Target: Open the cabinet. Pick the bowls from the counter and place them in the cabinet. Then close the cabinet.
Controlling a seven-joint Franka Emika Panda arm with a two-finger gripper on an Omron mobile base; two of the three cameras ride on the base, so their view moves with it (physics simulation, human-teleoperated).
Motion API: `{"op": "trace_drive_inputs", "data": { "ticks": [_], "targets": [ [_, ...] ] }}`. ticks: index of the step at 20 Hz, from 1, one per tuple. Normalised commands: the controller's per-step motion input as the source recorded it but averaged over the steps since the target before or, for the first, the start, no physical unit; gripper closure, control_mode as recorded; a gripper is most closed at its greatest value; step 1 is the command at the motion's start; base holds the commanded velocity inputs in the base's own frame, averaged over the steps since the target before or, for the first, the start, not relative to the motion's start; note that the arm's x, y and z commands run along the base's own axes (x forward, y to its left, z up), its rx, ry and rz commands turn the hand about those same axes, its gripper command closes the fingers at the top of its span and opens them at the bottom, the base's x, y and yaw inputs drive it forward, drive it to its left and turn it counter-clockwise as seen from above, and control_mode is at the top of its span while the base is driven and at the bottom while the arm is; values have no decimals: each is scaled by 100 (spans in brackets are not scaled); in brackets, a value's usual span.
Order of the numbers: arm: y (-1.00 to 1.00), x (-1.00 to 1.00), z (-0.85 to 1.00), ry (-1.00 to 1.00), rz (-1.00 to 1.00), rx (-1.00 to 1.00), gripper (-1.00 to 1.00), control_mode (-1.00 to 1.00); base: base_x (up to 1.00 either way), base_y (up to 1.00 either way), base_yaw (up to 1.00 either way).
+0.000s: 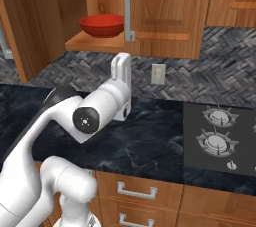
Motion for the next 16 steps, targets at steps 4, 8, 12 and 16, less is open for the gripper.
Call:
{"op": "trace_drive_inputs", "data": {
  "ticks": [4, 8, 12, 16],
  "targets": [
    [57, -24, 0, 3, 2, 0, -100, -100, 0, 0, 0],
    [66, -18, 0, 0, 1, -2, -100, -100, 0, 0, 0],
    [29, -37, 0, 0, 0, -3, -100, -100, 0, 0, 0],
    [1, -42, 0, -2, 1, -3, -100, -100, 0, 0, 0]
  ]
}}
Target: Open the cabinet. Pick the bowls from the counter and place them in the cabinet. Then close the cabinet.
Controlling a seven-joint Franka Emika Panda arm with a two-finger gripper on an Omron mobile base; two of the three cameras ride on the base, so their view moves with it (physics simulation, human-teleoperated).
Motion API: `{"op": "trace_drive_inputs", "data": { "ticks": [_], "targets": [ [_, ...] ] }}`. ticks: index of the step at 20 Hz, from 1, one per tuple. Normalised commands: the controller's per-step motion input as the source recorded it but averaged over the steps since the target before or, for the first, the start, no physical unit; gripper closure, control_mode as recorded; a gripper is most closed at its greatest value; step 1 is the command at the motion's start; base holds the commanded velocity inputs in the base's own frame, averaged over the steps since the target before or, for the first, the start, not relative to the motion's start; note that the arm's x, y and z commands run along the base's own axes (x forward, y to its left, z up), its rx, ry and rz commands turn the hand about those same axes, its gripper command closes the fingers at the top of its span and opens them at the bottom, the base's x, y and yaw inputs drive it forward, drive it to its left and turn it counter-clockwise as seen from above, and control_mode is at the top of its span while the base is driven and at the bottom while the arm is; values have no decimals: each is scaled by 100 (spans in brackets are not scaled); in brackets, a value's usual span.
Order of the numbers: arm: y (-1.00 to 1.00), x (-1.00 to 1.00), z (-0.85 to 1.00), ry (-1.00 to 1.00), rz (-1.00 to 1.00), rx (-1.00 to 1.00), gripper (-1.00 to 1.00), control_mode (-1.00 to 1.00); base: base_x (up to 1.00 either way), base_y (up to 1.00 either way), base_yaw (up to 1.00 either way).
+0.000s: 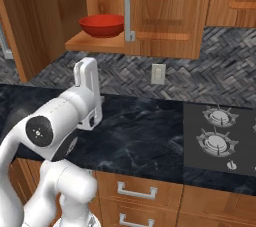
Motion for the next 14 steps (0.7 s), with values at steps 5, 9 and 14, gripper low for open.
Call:
{"op": "trace_drive_inputs", "data": {
  "ticks": [5, 9, 14],
  "targets": [
    [0, -33, 6, -12, 1, -24, -100, -100, 0, 0, 0],
    [3, -20, 7, -9, 4, -60, -100, -100, 0, 0, 0],
    [35, -27, -19, -4, 2, -70, -100, -100, 0, 0, 0]
  ]
}}
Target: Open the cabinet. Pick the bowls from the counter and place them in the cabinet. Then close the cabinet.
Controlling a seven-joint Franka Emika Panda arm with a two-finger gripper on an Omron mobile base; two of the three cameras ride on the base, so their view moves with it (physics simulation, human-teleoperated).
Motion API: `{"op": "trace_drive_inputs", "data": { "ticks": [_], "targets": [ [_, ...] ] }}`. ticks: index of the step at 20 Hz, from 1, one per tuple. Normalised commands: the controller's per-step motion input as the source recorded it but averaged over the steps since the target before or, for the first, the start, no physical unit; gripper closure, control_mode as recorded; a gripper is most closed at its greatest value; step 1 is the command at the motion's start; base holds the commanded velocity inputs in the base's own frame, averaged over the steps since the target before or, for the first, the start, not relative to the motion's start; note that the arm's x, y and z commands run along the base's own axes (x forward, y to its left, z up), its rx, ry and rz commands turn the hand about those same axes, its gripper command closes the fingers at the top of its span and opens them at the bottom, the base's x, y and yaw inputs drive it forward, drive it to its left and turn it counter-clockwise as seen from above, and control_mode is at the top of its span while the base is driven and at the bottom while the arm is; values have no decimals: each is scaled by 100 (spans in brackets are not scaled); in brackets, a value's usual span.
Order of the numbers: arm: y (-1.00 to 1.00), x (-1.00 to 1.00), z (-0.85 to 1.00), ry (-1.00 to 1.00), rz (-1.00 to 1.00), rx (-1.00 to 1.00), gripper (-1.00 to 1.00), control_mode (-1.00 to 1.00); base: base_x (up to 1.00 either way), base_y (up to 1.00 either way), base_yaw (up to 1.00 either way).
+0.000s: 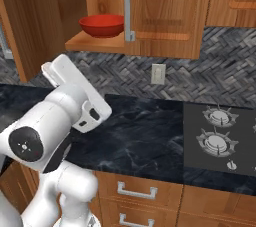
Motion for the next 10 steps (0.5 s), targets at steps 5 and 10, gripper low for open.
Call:
{"op": "trace_drive_inputs", "data": {
  "ticks": [5, 10],
  "targets": [
    [82, -13, -47, -6, 0, -75, -100, -100, 0, 0, 0],
    [100, -11, -8, -16, -1, -57, -100, -100, 0, 0, 0]
  ]
}}
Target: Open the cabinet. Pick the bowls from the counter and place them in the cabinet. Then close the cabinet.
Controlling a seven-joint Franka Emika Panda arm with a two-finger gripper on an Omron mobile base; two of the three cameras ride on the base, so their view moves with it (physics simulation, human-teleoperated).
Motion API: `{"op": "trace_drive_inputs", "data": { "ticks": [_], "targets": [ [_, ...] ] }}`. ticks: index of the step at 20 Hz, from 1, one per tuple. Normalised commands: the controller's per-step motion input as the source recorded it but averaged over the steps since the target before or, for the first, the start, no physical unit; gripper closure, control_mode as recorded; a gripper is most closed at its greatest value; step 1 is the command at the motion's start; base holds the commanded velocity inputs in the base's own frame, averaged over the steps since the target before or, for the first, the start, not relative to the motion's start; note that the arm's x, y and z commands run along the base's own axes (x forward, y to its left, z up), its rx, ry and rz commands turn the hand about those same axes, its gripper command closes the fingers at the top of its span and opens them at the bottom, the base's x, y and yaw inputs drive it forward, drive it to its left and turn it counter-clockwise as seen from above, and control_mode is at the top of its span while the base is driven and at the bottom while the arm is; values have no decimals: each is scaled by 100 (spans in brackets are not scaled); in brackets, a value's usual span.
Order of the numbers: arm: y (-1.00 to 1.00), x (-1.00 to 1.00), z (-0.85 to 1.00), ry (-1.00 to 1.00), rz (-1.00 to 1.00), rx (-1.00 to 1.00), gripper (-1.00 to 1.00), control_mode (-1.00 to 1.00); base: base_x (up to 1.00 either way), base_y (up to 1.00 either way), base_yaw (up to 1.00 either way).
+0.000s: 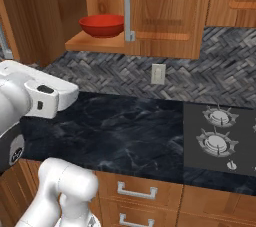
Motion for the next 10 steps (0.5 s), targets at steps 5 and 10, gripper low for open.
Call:
{"op": "trace_drive_inputs", "data": {
  "ticks": [5, 10],
  "targets": [
    [100, -21, -28, -23, -6, -35, -100, -100, 0, 0, 0],
    [100, -40, -28, -20, -10, -1, -100, -100, 0, 0, 0]
  ]
}}
